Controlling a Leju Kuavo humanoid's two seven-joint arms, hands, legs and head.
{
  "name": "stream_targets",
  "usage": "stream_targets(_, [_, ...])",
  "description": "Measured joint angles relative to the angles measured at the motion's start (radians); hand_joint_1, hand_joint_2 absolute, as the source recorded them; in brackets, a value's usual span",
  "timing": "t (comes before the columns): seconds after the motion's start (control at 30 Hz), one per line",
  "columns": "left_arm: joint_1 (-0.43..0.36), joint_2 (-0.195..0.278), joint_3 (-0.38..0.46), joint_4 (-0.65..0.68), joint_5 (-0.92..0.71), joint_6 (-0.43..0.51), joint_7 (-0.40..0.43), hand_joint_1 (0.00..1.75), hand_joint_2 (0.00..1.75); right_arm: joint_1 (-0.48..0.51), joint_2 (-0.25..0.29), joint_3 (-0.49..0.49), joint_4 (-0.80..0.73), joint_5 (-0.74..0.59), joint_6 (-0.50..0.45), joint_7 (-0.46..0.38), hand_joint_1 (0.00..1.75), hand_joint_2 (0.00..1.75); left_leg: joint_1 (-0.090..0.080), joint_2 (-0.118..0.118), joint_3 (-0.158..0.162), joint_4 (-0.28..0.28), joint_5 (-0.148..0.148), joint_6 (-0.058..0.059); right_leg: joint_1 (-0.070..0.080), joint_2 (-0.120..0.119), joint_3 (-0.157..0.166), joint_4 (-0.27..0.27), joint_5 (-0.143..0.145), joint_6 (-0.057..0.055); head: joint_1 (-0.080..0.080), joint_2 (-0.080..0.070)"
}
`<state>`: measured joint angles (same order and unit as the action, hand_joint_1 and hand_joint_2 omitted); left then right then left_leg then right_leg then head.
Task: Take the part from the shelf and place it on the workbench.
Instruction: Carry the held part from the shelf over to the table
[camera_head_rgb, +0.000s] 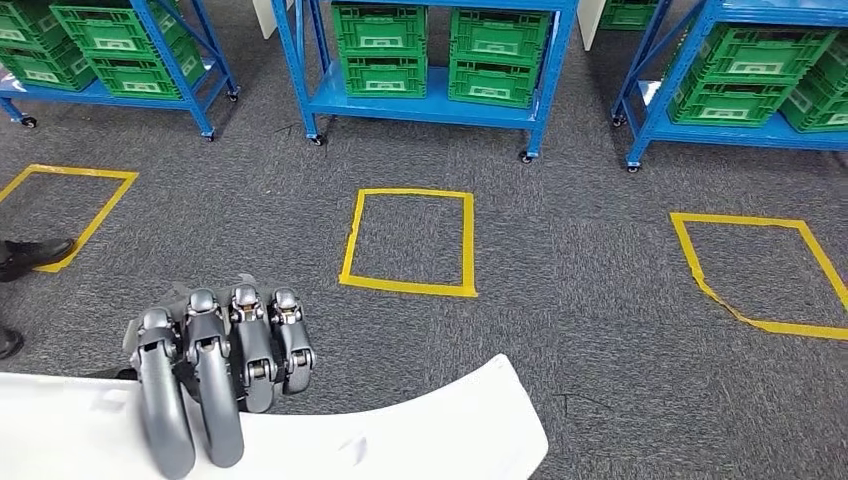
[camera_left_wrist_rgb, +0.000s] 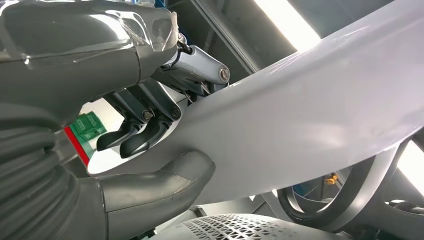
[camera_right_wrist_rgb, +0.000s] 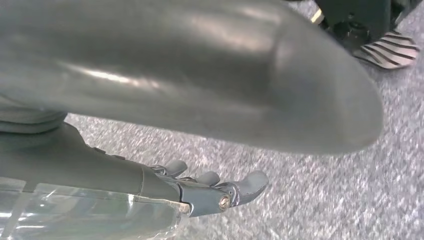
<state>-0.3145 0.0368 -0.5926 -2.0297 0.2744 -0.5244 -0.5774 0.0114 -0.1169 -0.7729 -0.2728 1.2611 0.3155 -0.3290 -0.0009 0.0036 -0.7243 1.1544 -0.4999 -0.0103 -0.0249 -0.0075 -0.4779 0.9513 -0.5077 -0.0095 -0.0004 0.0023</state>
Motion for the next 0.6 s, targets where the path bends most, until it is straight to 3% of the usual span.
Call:
stream_targets(0.03, [0.001,0.000,0.000,0.000,0.000,0.000,0.001,1.75,1.75,0.001,0.002,0.000,0.000,0.001,0.000,0.000,0.00,0.00,0.004,0.000,-0.016,0.066,-0.033,-0.006,0.000,0.000,-0.010,0.001,0.009,0.001,0.000,0.000])
stream_targets(0.07, [0.002,0.001,0.001,0.000,0.001,0.001,0.001,1.75,1.75,0.002,0.003,0.000,0.000,0.001,0.000,-0.001,0.00,0.00,0.008,0.000,-0.021,0.112,-0.043,-0.010,0.000,0.000,-0.020,0.002,0.017,0.003,-0.001,0.000])
stream_targets(0.1, [0.003,0.002,0.001,0.000,0.001,0.001,0.002,1.75,1.75,0.003,0.004,0.000,0.000,0.002,0.000,-0.001,0.00,0.00,0.011,0.000,-0.010,0.125,-0.033,-0.012,-0.001,0.000,-0.028,0.003,0.025,0.006,0.000,0.000])
stream_targets(0.13, [0.004,0.002,0.001,0.000,0.001,0.002,0.002,1.75,1.75,0.003,0.004,0.000,0.000,0.003,0.000,-0.001,0.00,0.00,0.013,0.000,0.023,0.094,-0.011,-0.011,-0.001,0.001,-0.035,0.004,0.031,0.010,-0.001,0.000])
stream_targets(0.2, [0.002,0.002,0.002,-0.001,0.001,0.003,0.005,1.75,1.75,0.003,0.006,0.000,0.000,0.007,0.000,-0.001,0.00,0.00,0.013,-0.002,0.132,-0.050,0.024,-0.003,-0.001,0.002,-0.043,0.005,0.040,0.018,-0.001,0.000])
stream_targets(0.23, [0.001,0.002,0.004,-0.003,0.001,0.003,0.005,1.75,1.75,0.002,0.006,0.000,0.000,0.009,0.000,-0.001,0.00,0.00,0.011,-0.003,0.179,-0.118,0.028,0.002,0.000,0.002,-0.045,0.006,0.044,0.024,0.000,0.000])
stream_targets(0.27, [0.001,0.002,0.006,-0.004,0.001,0.003,0.006,1.75,1.75,0.000,0.006,0.000,0.000,0.011,0.000,-0.001,0.00,0.00,0.007,-0.004,0.207,-0.162,0.026,0.008,0.000,0.002,-0.047,0.006,0.048,0.030,0.000,0.000])
stream_targets(0.33, [0.000,0.002,0.010,-0.008,0.001,0.004,0.008,1.75,1.75,-0.003,0.007,0.000,0.000,0.014,0.000,-0.001,0.00,0.00,0.001,-0.005,0.214,-0.186,0.023,0.021,-0.001,0.001,-0.051,0.004,0.056,0.043,-0.001,0.000])
stream_targets(0.4, [-0.001,0.000,0.013,-0.010,0.001,0.005,0.009,1.75,1.75,-0.005,0.007,0.001,0.000,0.015,0.001,-0.001,0.00,0.00,0.001,-0.002,0.212,-0.198,0.036,0.039,-0.003,0.001,-0.064,0.019,0.048,0.048,-0.001,0.000])
stream_targets(0.47, [-0.002,-0.002,0.015,-0.012,0.001,0.005,0.011,1.75,1.75,-0.006,0.007,0.001,0.000,0.017,0.001,0.000,0.00,0.00,0.003,0.001,0.205,-0.208,0.050,0.056,-0.004,0.002,-0.110,0.107,0.000,0.040,0.001,0.000])
stream_targets(0.53, [0.000,-0.003,0.016,-0.012,0.001,0.004,0.013,1.75,1.75,-0.007,0.005,0.001,0.000,0.021,0.001,0.000,0.00,0.00,-0.002,0.001,0.190,-0.207,0.059,0.063,-0.003,0.003,-0.176,0.251,-0.062,0.034,0.002,0.000])
stream_targets(0.57, [0.001,-0.003,0.016,-0.012,0.001,0.003,0.014,1.75,1.75,-0.007,0.005,0.002,0.001,0.023,0.003,0.000,0.00,0.00,-0.005,-0.002,0.183,-0.205,0.062,0.063,-0.003,0.003,-0.197,0.300,-0.078,0.036,0.001,0.000])
stream_targets(0.6, [0.002,-0.003,0.016,-0.012,0.001,0.001,0.014,1.75,1.75,-0.007,0.004,0.002,0.001,0.027,0.006,0.000,0.00,0.00,-0.006,-0.006,0.177,-0.202,0.065,0.063,-0.003,0.003,-0.198,0.312,-0.078,0.042,0.001,0.000])
